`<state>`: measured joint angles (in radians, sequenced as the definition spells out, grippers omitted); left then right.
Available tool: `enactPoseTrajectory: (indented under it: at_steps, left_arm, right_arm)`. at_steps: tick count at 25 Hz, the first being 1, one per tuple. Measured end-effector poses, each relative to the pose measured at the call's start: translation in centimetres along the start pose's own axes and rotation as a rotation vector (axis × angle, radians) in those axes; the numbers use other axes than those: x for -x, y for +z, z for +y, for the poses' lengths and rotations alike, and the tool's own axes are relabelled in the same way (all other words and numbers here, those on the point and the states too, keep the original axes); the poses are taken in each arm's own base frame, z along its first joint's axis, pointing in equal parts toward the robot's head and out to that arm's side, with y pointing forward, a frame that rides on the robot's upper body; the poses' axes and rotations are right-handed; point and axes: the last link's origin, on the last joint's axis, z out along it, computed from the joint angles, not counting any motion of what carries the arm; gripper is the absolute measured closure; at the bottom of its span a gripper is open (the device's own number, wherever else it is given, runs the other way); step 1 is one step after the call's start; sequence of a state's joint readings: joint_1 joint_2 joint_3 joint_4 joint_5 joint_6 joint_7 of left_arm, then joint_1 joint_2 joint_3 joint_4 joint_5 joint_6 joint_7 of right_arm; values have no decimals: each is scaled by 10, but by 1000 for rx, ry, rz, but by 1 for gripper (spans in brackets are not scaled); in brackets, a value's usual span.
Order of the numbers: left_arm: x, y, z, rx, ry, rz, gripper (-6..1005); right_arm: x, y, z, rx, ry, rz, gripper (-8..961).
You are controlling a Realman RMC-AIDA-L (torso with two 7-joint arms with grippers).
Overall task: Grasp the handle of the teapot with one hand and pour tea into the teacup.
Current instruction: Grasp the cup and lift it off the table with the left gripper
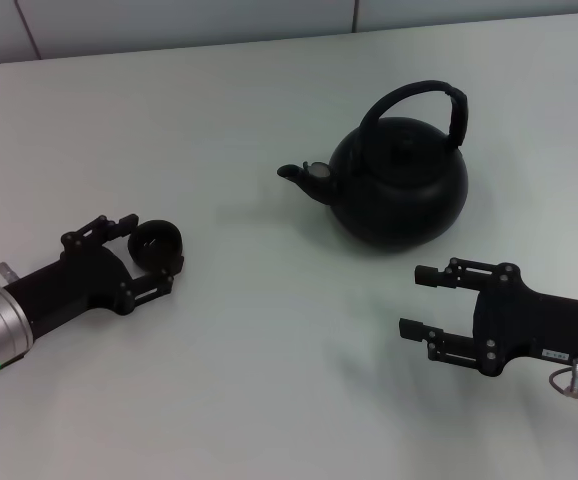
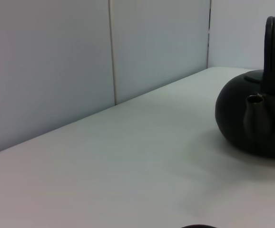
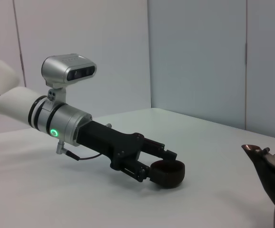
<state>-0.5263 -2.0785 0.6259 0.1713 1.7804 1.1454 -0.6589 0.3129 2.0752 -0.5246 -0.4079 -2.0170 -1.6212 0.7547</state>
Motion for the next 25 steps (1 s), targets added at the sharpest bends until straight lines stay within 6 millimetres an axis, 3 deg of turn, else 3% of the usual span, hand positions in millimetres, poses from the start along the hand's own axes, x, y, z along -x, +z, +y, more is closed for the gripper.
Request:
enactPoseTrajectory:
  at_steps: [19, 25]
  left_arm:
    - [-2, 3, 1, 5, -8, 10, 281]
    - [-18, 11, 7, 68, 8, 70, 316]
  right_arm:
    - [0, -1, 1, 1, 8, -1, 315]
    - [0, -1, 1, 0, 7, -2, 315]
